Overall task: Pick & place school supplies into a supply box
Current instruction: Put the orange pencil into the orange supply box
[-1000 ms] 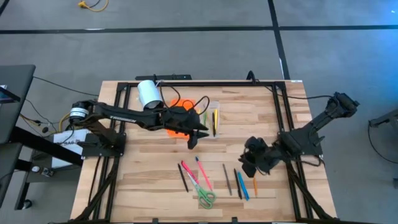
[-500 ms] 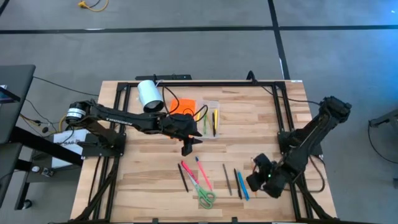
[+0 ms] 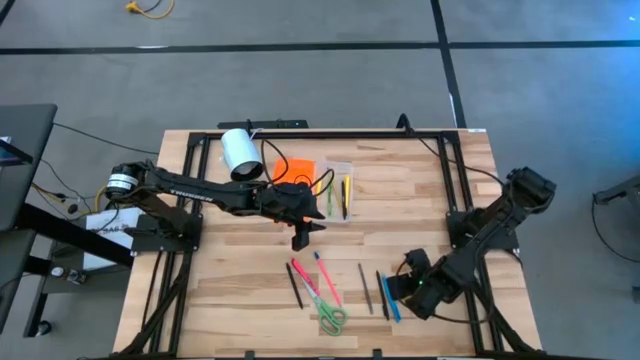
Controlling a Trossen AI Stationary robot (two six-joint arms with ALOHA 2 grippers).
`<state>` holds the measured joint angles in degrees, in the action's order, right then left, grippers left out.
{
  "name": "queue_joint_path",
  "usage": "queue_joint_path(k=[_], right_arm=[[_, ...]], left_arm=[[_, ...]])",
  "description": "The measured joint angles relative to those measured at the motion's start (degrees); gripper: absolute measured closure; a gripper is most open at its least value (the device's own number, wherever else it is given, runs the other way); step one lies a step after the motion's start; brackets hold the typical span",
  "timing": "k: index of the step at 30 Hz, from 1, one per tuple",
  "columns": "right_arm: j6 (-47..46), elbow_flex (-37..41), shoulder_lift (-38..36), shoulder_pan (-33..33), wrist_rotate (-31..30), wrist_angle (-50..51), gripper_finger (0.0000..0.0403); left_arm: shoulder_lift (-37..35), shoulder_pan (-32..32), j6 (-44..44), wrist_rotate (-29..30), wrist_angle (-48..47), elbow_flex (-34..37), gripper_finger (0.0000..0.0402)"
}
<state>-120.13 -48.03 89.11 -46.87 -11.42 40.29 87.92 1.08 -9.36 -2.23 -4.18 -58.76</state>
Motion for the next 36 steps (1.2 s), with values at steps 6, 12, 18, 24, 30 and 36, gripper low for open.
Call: queue_joint_path(k=[6, 12, 18, 24, 30, 36], right_arm=[[0.05, 0.0, 2.25, 0.98, 3.25, 1.47, 0.031], [0.05, 0.0, 2.15, 1.02, 3.58, 3.93, 0.031], [0.1, 0.0, 2.15, 1.26, 1.59, 5.21, 0.031], [0.41, 0.13, 3.02, 1.64, 1.02, 6.12, 0.031], [2.46, 0.08, 7.12, 2.46, 1.99, 4.39, 0.031], [3.11, -0.94, 8.64, 2.87, 3.91, 5.28, 0.031]], left_arm=[[0.0, 0.13, -0.74, -0.44, -1.38, 0.0, 0.0272], [0.0, 0.22, -0.79, -0.47, -1.98, 0.0, 0.0272], [0.01, 0.22, -0.81, -0.45, -1.97, 0.0, 0.0272], [0.02, 0.22, -0.79, -0.43, -1.98, 0.0, 0.0272], [0.02, 0.22, -0.79, -0.23, -2.48, 0.0, 0.0272], [0.04, 0.22, -0.81, -0.27, -3.0, 0.0, 0.0272]])
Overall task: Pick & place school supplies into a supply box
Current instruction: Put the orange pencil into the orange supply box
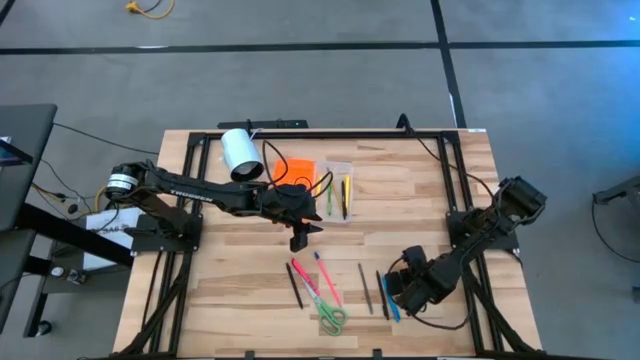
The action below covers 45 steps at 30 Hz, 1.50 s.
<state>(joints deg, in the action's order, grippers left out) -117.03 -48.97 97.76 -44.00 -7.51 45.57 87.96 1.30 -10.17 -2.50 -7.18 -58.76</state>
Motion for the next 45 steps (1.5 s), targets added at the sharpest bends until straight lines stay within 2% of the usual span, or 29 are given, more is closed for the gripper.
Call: queue_joint_path(k=[4, 11, 17, 23, 31, 34, 37, 39, 45], right_arm=[[0.69, 0.18, -0.07, 0.01, 0.6, 0.3, 0.0319], [5.16, 0.74, -0.15, 0.75, 0.73, -0.32, 0.0393], [11.83, 0.76, -0.17, 3.92, 0.35, -0.2, 0.0395], [22.29, 0.76, -0.24, 8.98, 1.19, -0.1, 0.0398], [33.92, 0.88, -0.51, 14.51, 0.12, -0.49, 0.0401], [35.99, 1.3, -1.31, 15.69, -2.53, -1.64, 0.0402], [36.69, 1.71, -2.56, 16.84, -11.43, -3.17, 0.0402], [36.69, 1.73, -4.04, 17.67, -15.32, -2.79, 0.0403], [42.44, 1.5, -7.39, 20.57, -16.17, -4.71, 0.0403]], left_arm=[[0.0, 0.0, -0.48, 0.03, 0.02, 0.0, 0.0272], [0.0, 0.0, -2.07, -0.02, 0.07, 0.0, 0.0272], [0.0, 0.3, -3.13, -0.04, 0.08, 0.0, 0.0272], [0.0, 2.73, -3.78, -0.04, -1.09, 0.0, 0.0272], [0.0, 5.52, -6.21, 3.85, -5.91, 0.0, 0.0272], [0.0, 5.95, -7.23, 3.98, -5.92, 0.0, 0.0272], [0.0, 6.1, -8.17, 4.04, -5.94, 0.01, 0.0272], [0.0, 6.1, -8.67, 4.04, -5.92, 0.0, 0.0272], [0.0, 6.24, -9.59, 4.0, -5.95, 0.02, 0.0272]])
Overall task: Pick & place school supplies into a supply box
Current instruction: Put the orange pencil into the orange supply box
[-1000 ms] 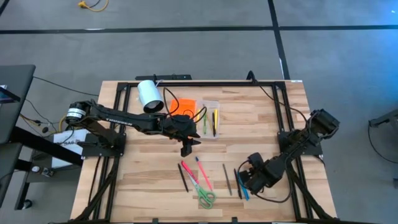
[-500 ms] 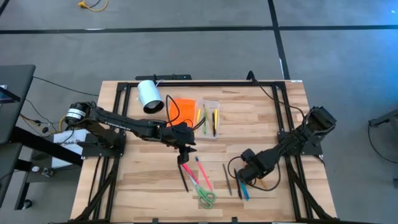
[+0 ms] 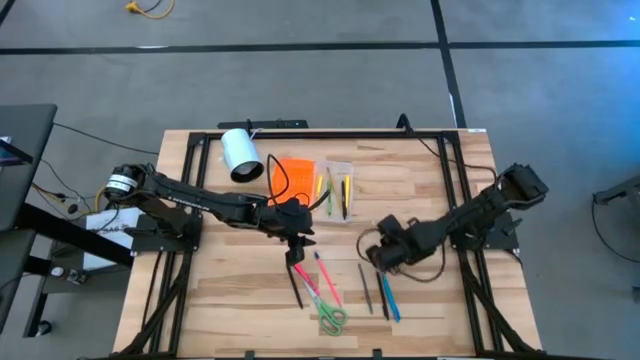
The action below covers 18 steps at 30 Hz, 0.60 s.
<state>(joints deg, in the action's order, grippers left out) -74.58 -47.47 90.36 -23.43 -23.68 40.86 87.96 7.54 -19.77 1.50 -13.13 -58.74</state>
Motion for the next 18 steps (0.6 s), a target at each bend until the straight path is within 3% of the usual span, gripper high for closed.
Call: queue_joint_path(k=[10, 18], right_arm=[[8.2, -0.07, -4.65, 4.72, -0.65, -3.46, 0.0403], [14.09, -0.14, -8.44, 8.37, -0.46, -7.06, 0.0403]], left_arm=[[0.0, 1.42, -1.07, 0.33, -2.02, 0.0, 0.0272], [0.0, 3.42, -2.21, 4.13, -4.03, 0.0, 0.0272]])
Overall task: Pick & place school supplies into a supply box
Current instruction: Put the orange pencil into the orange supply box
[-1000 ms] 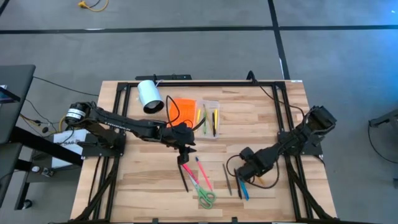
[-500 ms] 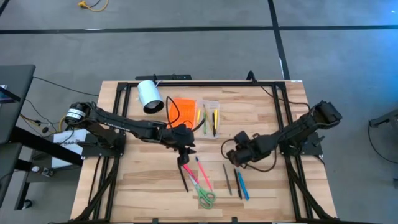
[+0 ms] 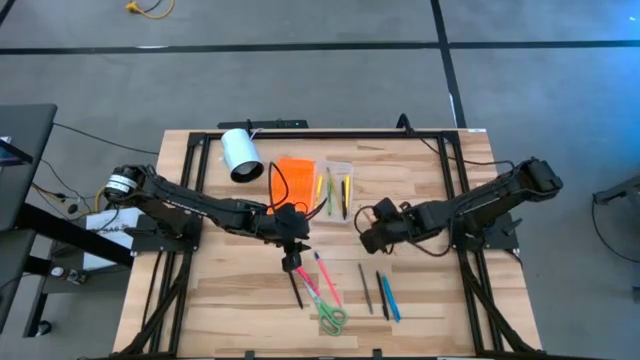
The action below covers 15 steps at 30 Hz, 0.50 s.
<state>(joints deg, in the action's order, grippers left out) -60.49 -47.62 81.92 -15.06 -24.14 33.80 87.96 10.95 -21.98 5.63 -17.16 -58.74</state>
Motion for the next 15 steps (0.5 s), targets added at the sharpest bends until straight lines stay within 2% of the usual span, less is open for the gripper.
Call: queue_joint_path(k=[6, 15], right_arm=[[5.39, -0.04, -2.4, 3.67, 0.73, -5.74, 0.0403], [13.0, -0.15, -1.89, 10.44, 6.64, -19.45, 0.0403]], left_arm=[[0.0, 1.02, -1.09, 1.49, -0.52, 0.0, 0.0272], [0.0, 2.79, -3.19, 4.99, -2.5, 0.0, 0.0272]])
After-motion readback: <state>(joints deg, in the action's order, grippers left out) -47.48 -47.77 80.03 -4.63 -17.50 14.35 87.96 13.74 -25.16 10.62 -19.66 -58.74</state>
